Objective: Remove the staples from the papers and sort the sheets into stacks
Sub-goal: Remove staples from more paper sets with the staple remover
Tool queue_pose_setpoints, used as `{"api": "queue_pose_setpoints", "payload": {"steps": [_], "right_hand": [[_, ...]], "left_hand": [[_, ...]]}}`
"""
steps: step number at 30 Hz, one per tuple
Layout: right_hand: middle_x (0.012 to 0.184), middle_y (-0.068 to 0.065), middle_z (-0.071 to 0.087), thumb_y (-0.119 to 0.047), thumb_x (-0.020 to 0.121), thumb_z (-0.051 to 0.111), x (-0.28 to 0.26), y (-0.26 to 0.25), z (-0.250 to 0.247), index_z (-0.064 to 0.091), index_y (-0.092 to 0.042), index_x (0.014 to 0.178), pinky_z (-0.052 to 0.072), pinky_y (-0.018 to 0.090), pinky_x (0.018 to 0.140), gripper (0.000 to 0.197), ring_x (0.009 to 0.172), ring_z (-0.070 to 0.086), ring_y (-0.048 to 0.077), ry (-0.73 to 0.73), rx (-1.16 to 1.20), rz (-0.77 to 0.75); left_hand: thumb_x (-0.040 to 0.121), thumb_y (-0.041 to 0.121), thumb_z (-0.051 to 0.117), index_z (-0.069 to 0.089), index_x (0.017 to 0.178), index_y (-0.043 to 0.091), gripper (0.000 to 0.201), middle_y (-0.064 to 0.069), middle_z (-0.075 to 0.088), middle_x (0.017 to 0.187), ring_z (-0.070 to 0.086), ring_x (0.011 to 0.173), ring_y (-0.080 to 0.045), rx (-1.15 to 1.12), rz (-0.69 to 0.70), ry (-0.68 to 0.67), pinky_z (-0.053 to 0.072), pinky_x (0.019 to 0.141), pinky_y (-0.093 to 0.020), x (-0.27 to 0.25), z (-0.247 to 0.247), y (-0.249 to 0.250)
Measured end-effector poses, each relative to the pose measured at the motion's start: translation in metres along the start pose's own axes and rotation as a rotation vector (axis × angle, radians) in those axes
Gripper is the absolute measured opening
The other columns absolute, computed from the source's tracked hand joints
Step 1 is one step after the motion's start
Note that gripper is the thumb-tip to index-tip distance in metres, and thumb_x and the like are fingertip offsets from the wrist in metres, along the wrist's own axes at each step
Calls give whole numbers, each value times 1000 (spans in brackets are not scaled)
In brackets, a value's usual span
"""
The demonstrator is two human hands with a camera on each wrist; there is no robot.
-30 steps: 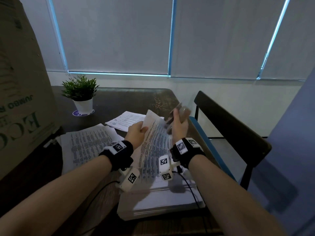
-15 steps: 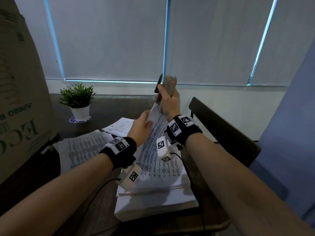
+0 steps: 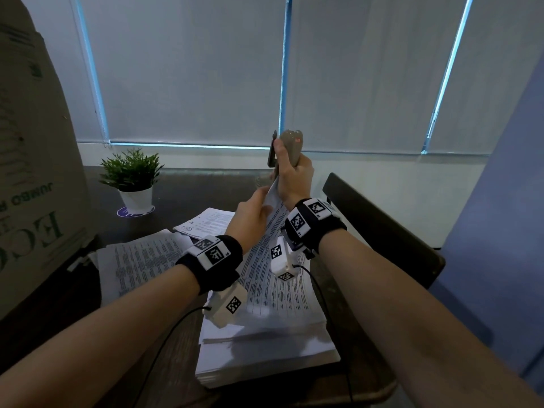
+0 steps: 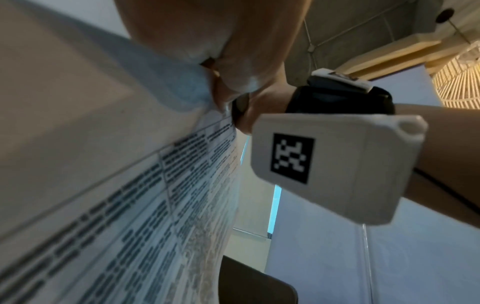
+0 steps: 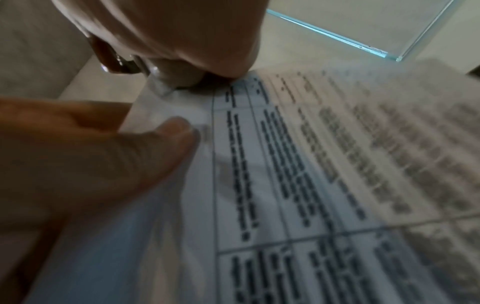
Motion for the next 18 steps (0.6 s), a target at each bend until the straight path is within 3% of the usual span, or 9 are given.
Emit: {"api": "queue_pose_setpoints", "payload": {"steps": [3,7,10,12,15,17,18], "right_hand": [[50,-1,54,-34,94,64,3,-3,-1,56,-15,60,48,31,51,40,44,53,16,28,27,5],[50,-2,53,-35,93,65,5,-1,5,56,-14,61,48,31,51,39,43,52,16,9,58,27],[51,0,56,-37,92,65,12,0,4,58,-13,66,49,30,54,36,45,55,15,32,49,45],[58,2,60,-37,93,64,18,2,-2,62,-9,79,51,28,56,31,51,58,14,68,61,56],[66,0,61,-36,93,64,17,16,-15,60,-13,87,50,21,52,24,51,56,7,152,164,106],[71,-1,62,-40,93,64,8,45,-20,59,-16,88,48,20,53,25,56,58,7,203,238,229],[76,-1,63,-46,91,63,-1,65,-20,60,-16,92,50,23,58,30,63,61,10,204,247,340]], "left_hand": [[98,9,42,41,136,15,38,-13,63,117,59,100,-20,-52,13,7,41,77,-24,0,0,7],[98,11,44,37,139,15,42,-10,59,124,55,107,-16,-78,15,-2,38,79,-19,1,-1,6],[92,19,57,20,146,23,65,-4,55,125,55,108,-16,-99,-16,-178,42,81,-23,-2,9,-8],[91,17,57,21,145,21,65,-4,54,120,54,107,-21,0,-88,-255,43,80,-28,-4,13,-37],[91,5,48,48,127,9,36,-13,57,119,54,107,-28,30,-308,-6,45,86,-33,7,-25,-103],[91,5,49,51,121,3,30,-20,57,121,55,112,-34,-95,-503,154,46,95,-41,9,-54,-141],[92,7,50,52,120,0,29,-21,57,123,54,116,-35,-86,-618,183,43,98,-39,9,-63,-165]]}}
Point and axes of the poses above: each hand's wrist, its own x-axis towards the middle knuckle, its own z-axis out of the palm, y = z × x, the point moved 10 cm from there along x, towards the middle knuckle
